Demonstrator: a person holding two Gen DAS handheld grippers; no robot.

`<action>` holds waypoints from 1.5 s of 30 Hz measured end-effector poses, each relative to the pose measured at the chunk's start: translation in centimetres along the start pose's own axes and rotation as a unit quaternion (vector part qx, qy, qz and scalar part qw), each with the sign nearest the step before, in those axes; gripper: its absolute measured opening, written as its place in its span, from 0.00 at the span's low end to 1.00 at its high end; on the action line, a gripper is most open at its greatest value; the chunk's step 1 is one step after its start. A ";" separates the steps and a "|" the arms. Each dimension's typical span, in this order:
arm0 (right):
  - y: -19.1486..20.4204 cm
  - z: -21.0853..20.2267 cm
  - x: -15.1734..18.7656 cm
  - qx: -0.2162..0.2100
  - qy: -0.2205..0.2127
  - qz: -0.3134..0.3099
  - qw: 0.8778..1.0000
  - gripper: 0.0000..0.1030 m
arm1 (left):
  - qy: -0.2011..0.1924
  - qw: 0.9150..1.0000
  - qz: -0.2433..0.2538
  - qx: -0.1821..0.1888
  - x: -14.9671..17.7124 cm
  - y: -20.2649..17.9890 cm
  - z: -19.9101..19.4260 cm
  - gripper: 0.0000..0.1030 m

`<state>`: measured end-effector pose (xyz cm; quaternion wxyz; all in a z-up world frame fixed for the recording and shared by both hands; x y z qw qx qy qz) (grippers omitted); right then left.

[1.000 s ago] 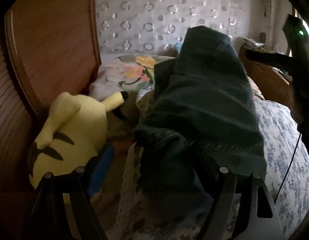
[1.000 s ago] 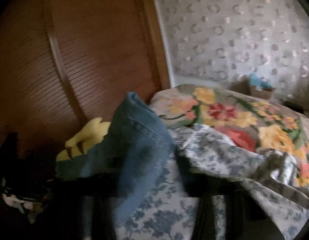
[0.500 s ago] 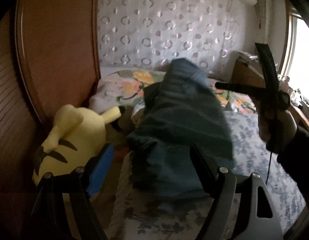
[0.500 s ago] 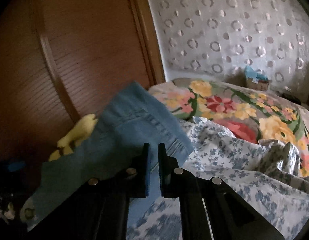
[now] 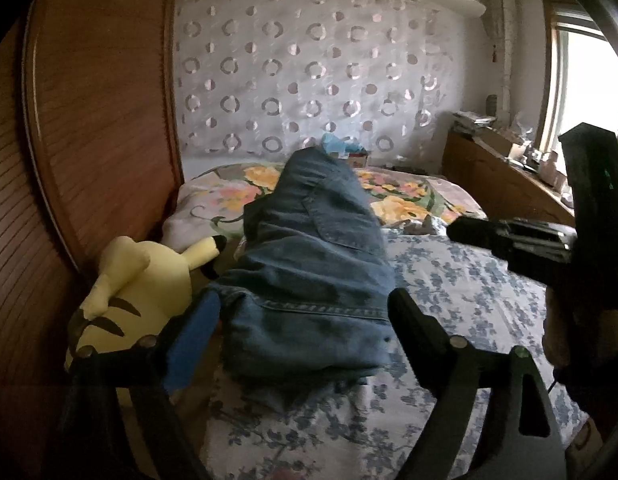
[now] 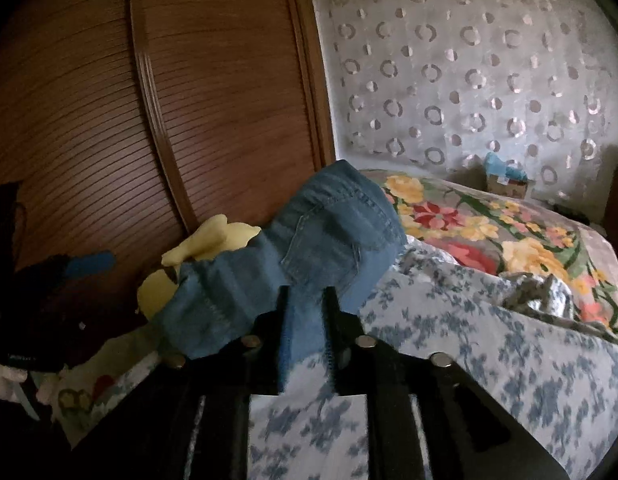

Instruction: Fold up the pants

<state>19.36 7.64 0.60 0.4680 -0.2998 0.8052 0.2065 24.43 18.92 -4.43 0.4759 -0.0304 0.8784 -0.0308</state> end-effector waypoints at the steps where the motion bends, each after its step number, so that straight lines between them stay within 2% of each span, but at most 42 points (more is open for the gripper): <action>1: 0.2 -0.7 0.3 -0.001 -0.001 0.002 1.000 0.30 | -0.001 1.000 0.002 0.003 0.0 -0.3 -0.2 0.86; 3: 0.5 -2.4 1.0 -0.008 -0.002 0.011 1.000 0.50 | -0.003 1.000 0.008 0.007 0.0 -1.0 -0.7 0.87; 5: 0.5 -3.2 1.0 -0.003 -0.003 0.016 1.000 0.57 | -0.005 1.000 0.012 0.006 0.0 -1.5 -1.1 0.91; 8: 0.7 -4.7 1.5 0.011 -0.006 0.015 1.000 0.61 | -0.013 1.000 0.017 0.009 0.0 -2.4 -2.0 0.93; 10: 1.0 -5.7 1.8 0.012 -0.008 0.018 1.000 0.62 | -0.023 1.000 0.019 0.000 -0.1 -2.8 -2.7 0.94; 14: 1.5 -7.5 2.2 0.020 -0.017 0.022 0.999 0.62 | -0.031 0.999 0.017 0.006 -0.2 -3.7 -4.1 0.94; 21: 1.6 -11.8 3.8 0.053 -0.034 0.035 0.997 0.63 | -0.038 0.999 0.025 -0.010 0.5 -5.8 -6.2 0.94; 27: 2.2 -16.9 5.3 0.081 -0.052 0.044 0.994 0.63 | -0.043 0.999 0.027 -0.002 1.5 -8.5 -8.0 0.94; 33: 2.4 -21.4 6.8 0.108 -0.070 0.059 0.990 0.63 | -0.051 0.998 0.037 0.022 2.6 -11.7 -9.9 0.94; 45: 3.7 -26.5 8.9 0.150 -0.083 0.073 0.982 0.64 | -0.057 0.996 0.053 0.035 3.1 -16.0 -12.8 0.94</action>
Point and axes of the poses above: each gripper's, at about its wrist camera, not at the fingertips, and z roughly the way its jaws point, y to its left, x to its underside, the point moved 4 cm from there along z, roughly the way its jaws point, and after that the axes turned 2 degrees about x, right-handed, at the moved point
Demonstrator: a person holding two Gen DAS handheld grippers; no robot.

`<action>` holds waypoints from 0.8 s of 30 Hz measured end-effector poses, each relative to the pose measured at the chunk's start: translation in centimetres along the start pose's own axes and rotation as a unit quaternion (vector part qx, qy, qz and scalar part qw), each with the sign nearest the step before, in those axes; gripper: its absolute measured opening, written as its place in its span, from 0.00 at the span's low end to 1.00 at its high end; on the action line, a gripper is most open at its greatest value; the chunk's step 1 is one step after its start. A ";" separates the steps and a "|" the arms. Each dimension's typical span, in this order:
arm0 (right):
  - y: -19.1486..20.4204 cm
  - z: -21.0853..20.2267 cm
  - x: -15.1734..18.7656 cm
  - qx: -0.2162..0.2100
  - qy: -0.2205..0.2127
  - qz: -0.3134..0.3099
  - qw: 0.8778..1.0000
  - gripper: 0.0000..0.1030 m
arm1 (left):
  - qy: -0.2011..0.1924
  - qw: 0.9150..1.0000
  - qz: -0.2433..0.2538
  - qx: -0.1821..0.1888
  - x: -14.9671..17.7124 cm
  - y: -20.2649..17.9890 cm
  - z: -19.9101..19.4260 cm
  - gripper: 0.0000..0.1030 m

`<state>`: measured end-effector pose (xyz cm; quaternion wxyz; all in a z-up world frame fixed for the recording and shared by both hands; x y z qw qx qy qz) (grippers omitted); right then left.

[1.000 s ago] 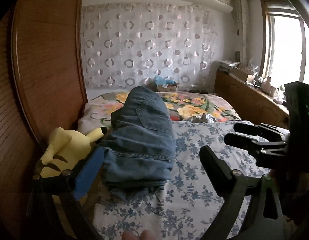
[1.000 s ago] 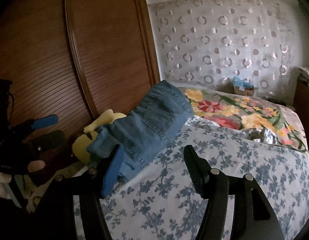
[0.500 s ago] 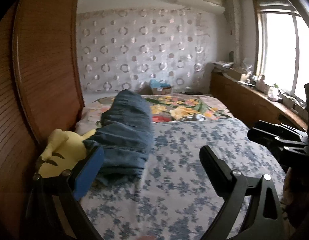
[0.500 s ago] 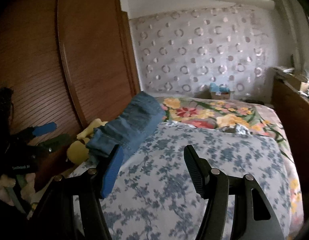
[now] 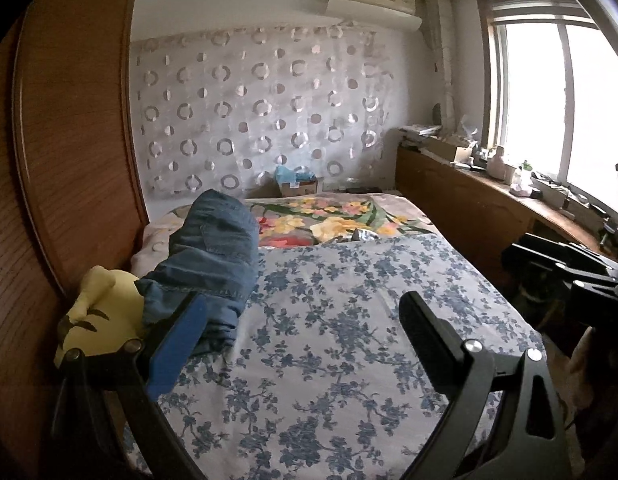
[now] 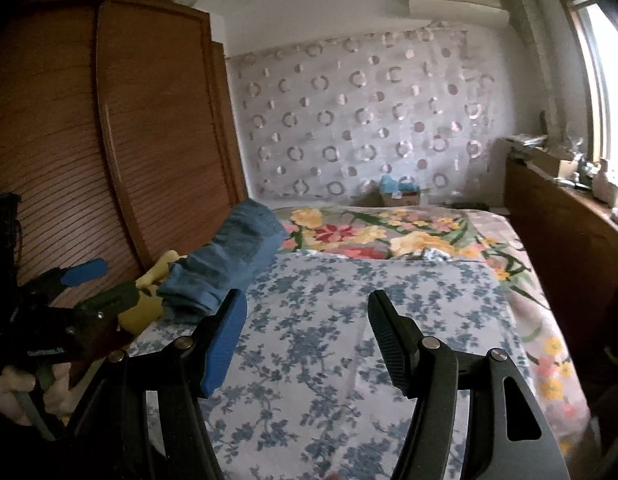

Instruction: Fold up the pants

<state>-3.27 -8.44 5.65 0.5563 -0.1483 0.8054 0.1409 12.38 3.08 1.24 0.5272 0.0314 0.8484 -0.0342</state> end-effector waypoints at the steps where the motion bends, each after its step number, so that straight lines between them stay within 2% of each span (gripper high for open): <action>1: -0.1 -0.4 0.0 0.009 -0.002 -0.001 1.000 0.65 | -0.003 1.000 0.001 0.000 -0.3 -0.3 -0.3 0.94; 3: -0.3 -1.2 0.0 0.022 -0.010 0.001 1.000 0.73 | -0.008 1.000 0.001 0.001 -0.6 -0.8 -0.9 0.94; 5: -0.3 -2.0 0.1 0.028 -0.014 0.006 1.000 0.74 | -0.014 1.000 0.004 0.003 -1.0 -1.3 -1.5 0.94; 15: 0.1 -5.1 0.2 0.047 -0.038 0.004 0.998 0.78 | -0.034 0.999 -0.004 0.010 -1.9 -2.3 -3.9 0.94; 24: -0.5 -4.6 0.9 0.056 -0.038 0.007 0.998 0.78 | -0.031 0.999 -0.004 0.009 -1.6 -2.2 -4.0 0.94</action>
Point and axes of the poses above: each gripper's, at about its wrist camera, not at the fingertips, and z roughly the way its jaws point, y to its left, x to its underside, the point moved 4 cm from there along z, roughly the way its jaws point, and after that the axes turned 2 degrees about x, right-handed, at the moved point
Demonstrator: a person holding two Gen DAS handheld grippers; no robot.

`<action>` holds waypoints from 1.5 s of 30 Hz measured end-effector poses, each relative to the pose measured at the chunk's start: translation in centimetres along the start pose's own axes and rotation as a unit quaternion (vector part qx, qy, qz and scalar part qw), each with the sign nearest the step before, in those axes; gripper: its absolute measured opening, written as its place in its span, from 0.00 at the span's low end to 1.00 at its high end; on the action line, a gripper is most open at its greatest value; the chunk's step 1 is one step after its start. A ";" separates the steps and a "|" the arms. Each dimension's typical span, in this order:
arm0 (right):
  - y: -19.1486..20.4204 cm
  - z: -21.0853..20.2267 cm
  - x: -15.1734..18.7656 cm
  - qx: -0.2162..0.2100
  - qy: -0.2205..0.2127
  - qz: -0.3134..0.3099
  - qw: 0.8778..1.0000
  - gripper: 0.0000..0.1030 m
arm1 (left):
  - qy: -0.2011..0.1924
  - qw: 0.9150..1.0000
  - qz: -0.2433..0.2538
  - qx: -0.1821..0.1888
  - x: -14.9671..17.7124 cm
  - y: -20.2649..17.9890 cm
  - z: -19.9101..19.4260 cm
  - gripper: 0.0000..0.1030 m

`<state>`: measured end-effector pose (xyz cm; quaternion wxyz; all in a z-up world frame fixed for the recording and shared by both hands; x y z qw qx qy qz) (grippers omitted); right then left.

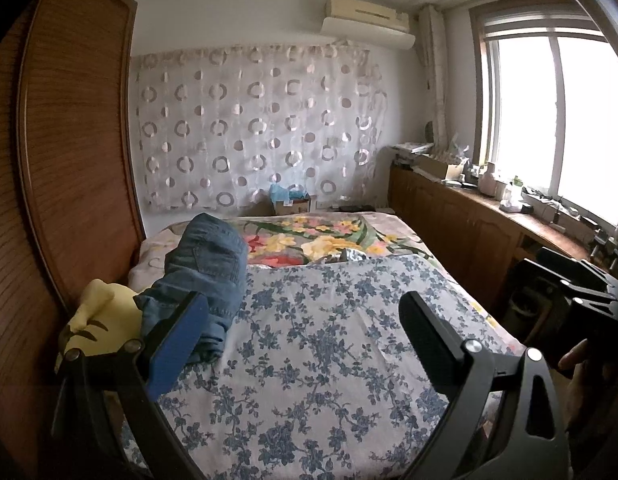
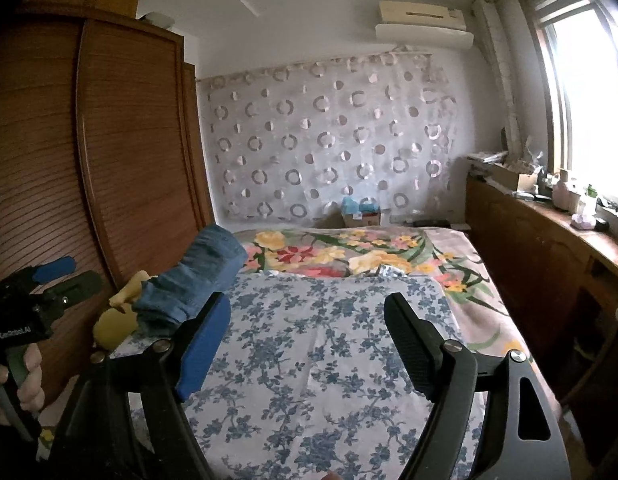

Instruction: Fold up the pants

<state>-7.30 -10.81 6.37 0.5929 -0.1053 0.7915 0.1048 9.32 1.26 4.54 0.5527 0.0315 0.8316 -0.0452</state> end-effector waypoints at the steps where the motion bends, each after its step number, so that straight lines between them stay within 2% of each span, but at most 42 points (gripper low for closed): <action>1: 0.0 0.0 0.0 0.000 0.000 0.001 1.000 0.78 | 0.000 1.000 0.000 0.000 0.0 0.0 0.0 0.94; 45: -0.8 -1.0 0.0 0.004 -0.007 -0.005 1.000 0.79 | 0.000 1.000 0.001 0.001 0.0 -0.2 0.0 0.94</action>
Point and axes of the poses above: each gripper's, at about its wrist camera, not at the fingertips, and z roughly the way its jaws point, y to its left, x to its underside, the point moved 4 cm from there along z, roughly the way its jaws point, and after that the axes turned 2 degrees about x, right-handed, at the moved point
